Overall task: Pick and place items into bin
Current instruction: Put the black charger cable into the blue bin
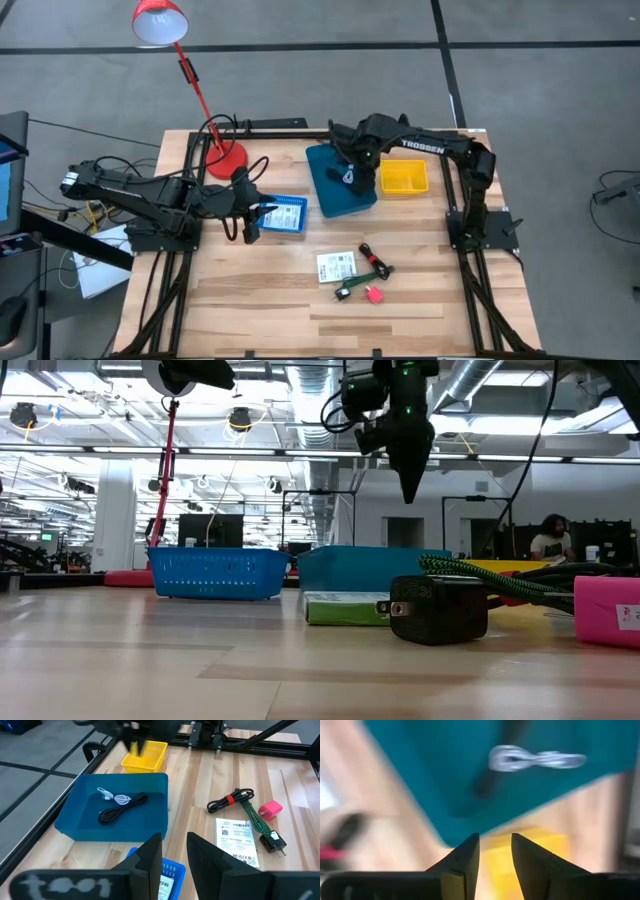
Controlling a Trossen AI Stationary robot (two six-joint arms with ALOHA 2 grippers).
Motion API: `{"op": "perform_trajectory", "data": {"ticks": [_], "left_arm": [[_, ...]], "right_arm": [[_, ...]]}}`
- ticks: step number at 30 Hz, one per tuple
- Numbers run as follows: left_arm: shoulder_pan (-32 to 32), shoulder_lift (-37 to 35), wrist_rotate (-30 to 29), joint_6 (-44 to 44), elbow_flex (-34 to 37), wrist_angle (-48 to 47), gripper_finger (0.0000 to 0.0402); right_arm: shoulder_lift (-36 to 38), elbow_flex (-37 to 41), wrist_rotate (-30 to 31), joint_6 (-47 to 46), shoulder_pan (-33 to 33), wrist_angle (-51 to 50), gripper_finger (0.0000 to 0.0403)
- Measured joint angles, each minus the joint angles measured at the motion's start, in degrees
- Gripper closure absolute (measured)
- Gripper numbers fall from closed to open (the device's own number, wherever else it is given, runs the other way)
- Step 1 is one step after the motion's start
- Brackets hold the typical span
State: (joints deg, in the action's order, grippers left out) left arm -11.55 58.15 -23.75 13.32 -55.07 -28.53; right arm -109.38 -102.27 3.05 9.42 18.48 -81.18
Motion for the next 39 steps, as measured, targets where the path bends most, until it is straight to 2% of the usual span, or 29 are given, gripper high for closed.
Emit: {"op": "perform_trajectory", "data": {"ticks": [4,13,18,23,31,39], "left_arm": [[0.00,0.00,0.02,0.00,-0.02,-0.37,0.0321],[0.01,0.00,0.07,0.04,-0.02,-2.67,0.0321],[0.02,0.00,0.07,0.17,-0.02,-2.64,0.0321],[0.00,0.00,0.07,0.18,-0.02,-2.64,0.0321],[0.01,0.00,0.07,0.20,-0.02,-2.56,0.0321],[0.00,0.00,0.06,0.20,-0.02,-2.40,0.0321]], "right_arm": [[0.00,1.51,-5.76,-5.75,-3.90,-0.26,0.0294],[0.00,4.16,-6.16,-21.04,-14.16,-1.68,0.0294],[0.00,4.16,-6.14,-26.04,-19.71,-0.63,0.0290],[-0.68,4.23,-5.56,-30.95,-24.18,-0.84,0.0254],[-0.59,4.21,0.07,-42.16,-29.99,2.01,0.0181],[-0.55,10.42,0.14,-55.66,-35.12,8.30,0.0169]]}}
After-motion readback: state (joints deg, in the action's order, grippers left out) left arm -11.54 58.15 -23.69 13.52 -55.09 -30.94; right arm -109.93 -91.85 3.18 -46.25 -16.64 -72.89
